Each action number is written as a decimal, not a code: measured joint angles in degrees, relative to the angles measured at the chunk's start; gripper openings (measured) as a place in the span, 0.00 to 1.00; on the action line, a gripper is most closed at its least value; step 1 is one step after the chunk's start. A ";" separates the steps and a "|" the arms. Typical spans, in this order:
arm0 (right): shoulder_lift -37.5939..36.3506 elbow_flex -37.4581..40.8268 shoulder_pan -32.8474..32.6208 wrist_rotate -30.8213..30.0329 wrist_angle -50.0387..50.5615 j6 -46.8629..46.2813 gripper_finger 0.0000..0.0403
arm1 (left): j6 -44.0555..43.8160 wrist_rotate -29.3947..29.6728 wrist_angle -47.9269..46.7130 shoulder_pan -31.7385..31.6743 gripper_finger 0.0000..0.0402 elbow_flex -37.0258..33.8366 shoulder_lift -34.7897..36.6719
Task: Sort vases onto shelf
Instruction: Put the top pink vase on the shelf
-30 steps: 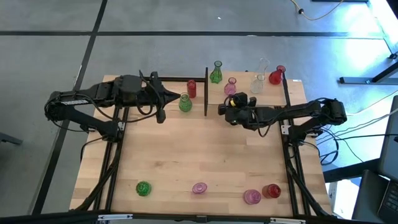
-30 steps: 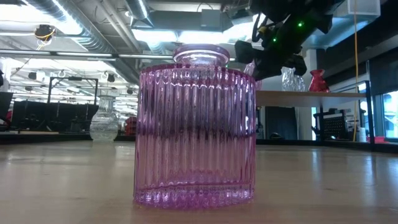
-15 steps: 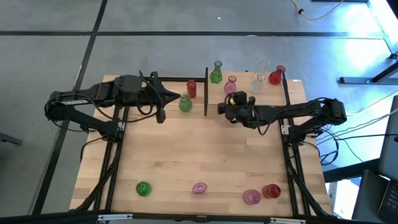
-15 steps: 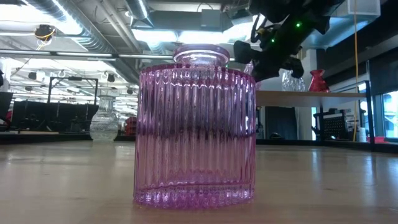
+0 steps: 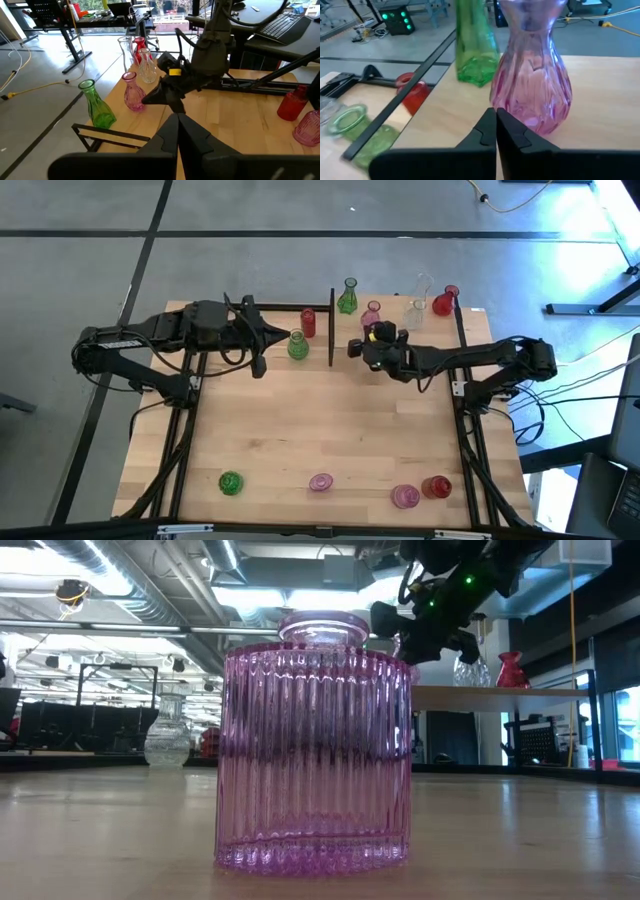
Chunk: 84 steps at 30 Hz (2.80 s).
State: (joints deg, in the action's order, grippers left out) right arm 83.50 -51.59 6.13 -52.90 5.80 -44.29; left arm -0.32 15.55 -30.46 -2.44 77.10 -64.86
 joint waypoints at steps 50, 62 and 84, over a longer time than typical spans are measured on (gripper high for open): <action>-0.02 0.00 6.95 3.56 -1.81 4.70 0.00 | 0.57 0.00 -0.38 0.74 0.00 0.00 0.00; -0.02 0.00 8.15 4.02 -3.21 7.04 0.00 | 0.57 0.00 -0.37 0.74 0.00 0.02 0.00; -0.02 0.00 9.77 3.72 -3.19 9.02 0.00 | 0.37 0.00 -0.37 0.75 0.00 0.02 -0.01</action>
State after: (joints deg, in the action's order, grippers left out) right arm 83.48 -51.59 15.90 -49.19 2.61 -35.27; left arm 0.05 15.55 -30.83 -1.68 77.12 -64.87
